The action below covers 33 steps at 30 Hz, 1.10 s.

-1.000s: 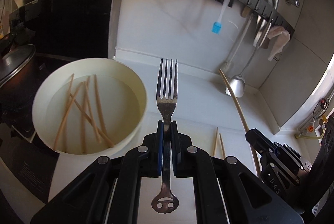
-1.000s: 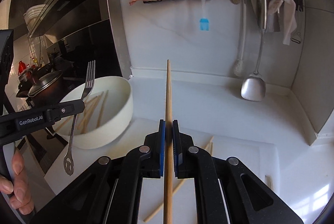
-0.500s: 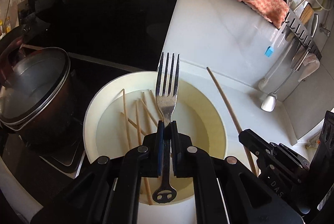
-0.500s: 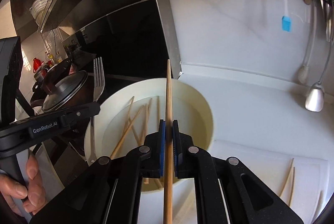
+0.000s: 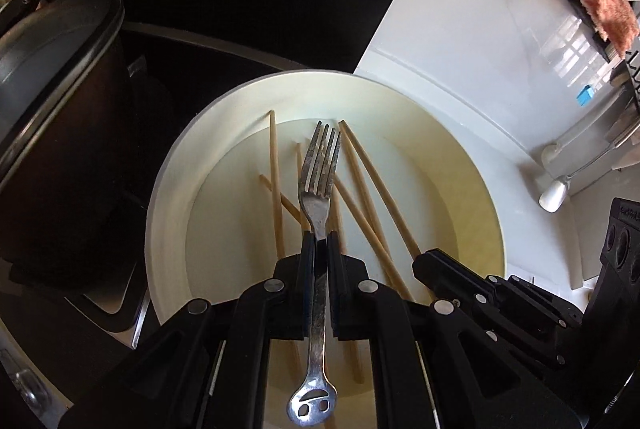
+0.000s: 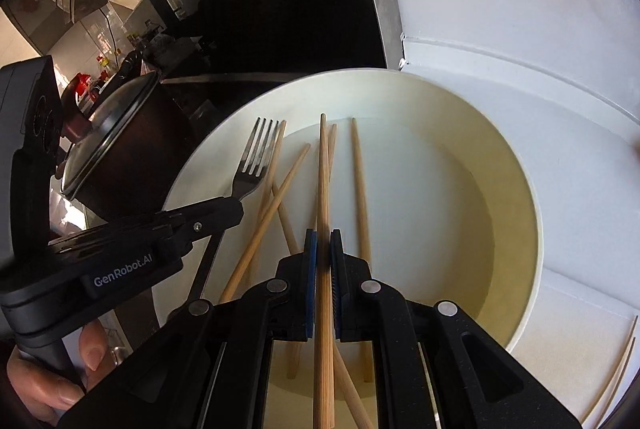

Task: Organize utensils
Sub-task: 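Open the left tool to drop the fork while the right tool drops the chopstick, then move both tools back over the last two chopsticks on the cutting board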

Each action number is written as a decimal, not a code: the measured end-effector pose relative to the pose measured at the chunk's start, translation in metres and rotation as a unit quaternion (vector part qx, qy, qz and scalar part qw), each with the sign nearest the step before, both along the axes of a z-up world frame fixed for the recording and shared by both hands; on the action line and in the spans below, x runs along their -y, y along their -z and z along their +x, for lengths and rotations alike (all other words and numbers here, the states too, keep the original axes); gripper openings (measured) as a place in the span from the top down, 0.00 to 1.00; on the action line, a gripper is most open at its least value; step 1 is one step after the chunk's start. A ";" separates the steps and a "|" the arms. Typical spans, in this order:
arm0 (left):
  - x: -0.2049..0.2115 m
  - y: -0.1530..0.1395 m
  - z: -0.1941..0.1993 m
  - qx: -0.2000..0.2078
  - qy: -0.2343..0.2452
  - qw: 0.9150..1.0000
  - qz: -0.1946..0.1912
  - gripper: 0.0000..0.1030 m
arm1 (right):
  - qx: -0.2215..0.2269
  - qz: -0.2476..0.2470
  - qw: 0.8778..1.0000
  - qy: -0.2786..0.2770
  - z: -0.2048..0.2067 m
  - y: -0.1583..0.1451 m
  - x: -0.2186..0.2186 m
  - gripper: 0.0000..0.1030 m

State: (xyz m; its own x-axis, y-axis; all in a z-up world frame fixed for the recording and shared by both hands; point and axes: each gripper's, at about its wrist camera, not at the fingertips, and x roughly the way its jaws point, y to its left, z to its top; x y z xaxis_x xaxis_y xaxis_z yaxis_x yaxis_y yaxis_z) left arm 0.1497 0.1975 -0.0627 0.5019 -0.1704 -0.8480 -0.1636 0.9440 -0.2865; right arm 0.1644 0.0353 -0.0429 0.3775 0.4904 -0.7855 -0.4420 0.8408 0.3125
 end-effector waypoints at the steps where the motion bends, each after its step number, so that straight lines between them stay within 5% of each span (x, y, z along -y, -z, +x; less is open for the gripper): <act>1: -0.001 0.004 0.002 -0.008 -0.004 1.000 -0.001 0.93 | -0.007 -0.004 1.000 -0.006 0.002 0.004 -0.002 0.94; 4: 0.000 0.018 0.007 -0.031 -0.013 0.999 -0.003 0.92 | -0.028 -0.016 0.999 -0.017 0.008 0.013 -0.006 0.90; 6: 0.000 0.022 0.008 -0.035 -0.019 0.999 -0.003 0.83 | -0.032 -0.017 0.999 -0.013 0.010 0.013 -0.003 0.70; 8: 0.000 0.019 0.008 -0.036 -0.023 0.999 0.009 0.75 | -0.023 -0.011 1.000 -0.003 0.011 0.008 0.004 0.65; 12: -0.005 0.006 0.004 -0.019 -0.039 0.999 0.026 0.35 | -0.007 -0.009 1.000 0.020 0.013 -0.002 0.022 0.62; 13: -0.006 0.001 0.003 -0.014 -0.044 0.999 0.029 0.31 | -0.005 -0.007 1.000 0.026 0.013 -0.005 0.026 0.60; 21: -0.008 -0.028 -0.012 0.002 -0.048 0.997 0.067 0.15 | 0.020 -0.007 0.998 0.057 -0.005 -0.022 0.046 0.49; 33: -0.001 -0.048 -0.048 0.015 -0.007 0.998 0.067 0.09 | 0.047 -0.023 0.991 0.123 -0.067 -0.041 0.081 0.45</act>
